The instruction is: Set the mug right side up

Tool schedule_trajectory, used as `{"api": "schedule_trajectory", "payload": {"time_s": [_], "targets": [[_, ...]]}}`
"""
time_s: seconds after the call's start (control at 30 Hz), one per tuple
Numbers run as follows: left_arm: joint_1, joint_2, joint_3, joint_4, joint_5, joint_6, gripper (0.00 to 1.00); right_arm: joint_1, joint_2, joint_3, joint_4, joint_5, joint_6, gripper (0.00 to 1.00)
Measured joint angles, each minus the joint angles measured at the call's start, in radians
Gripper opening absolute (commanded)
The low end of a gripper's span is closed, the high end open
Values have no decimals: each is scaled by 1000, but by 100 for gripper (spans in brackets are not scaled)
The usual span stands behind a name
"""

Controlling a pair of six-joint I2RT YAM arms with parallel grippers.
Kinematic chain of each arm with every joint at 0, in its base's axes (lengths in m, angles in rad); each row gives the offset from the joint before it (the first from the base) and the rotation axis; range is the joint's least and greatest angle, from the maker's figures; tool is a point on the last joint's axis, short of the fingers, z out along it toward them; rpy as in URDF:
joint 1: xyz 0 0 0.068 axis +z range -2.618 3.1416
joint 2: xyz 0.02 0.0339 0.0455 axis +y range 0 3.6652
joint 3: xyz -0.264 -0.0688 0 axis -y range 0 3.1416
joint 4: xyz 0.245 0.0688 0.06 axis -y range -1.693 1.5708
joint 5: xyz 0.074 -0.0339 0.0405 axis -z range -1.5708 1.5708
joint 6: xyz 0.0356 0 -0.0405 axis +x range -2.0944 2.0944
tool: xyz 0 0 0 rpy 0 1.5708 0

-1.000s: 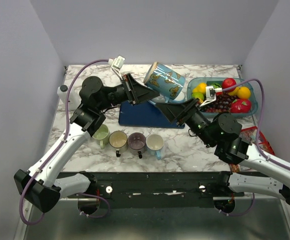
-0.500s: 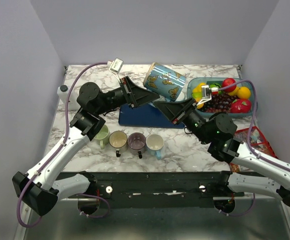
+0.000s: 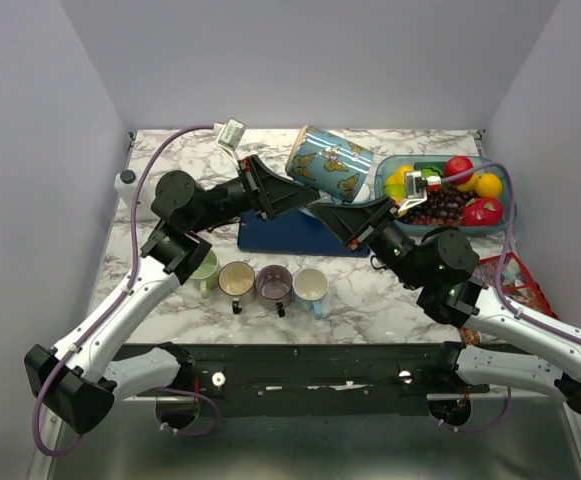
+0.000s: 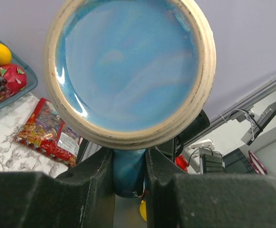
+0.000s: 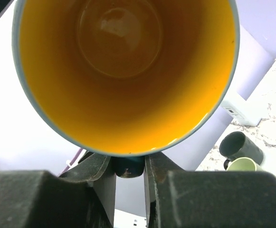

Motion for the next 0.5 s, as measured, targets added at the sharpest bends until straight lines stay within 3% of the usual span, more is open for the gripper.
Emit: {"api": "schedule_trajectory", "payload": {"time_s": [0.13,0.17,0.23,0.3,0.37,0.5], "targets": [[-1,-1,-11,20,1,-9,0,0,-3,-2,0,2,-1,35],[-2,-1,-14,24,1,-11,0,0,-4,-2,-1,3,-3,44],[-2,-1,-19,27,2,-17,0,0,-6,-2,-6,12,-11,49],[-5,-2,-30,30,-1,-24,0,-3,-10,-4,-19,26,-23,33],[-5,-2,-40,35,-4,-29,0,-3,-12,-6,-26,32,-28,1],[-7,-2,-51,58,-8,-32,0,-3,-23,-10,-41,34,-18,1]]}}
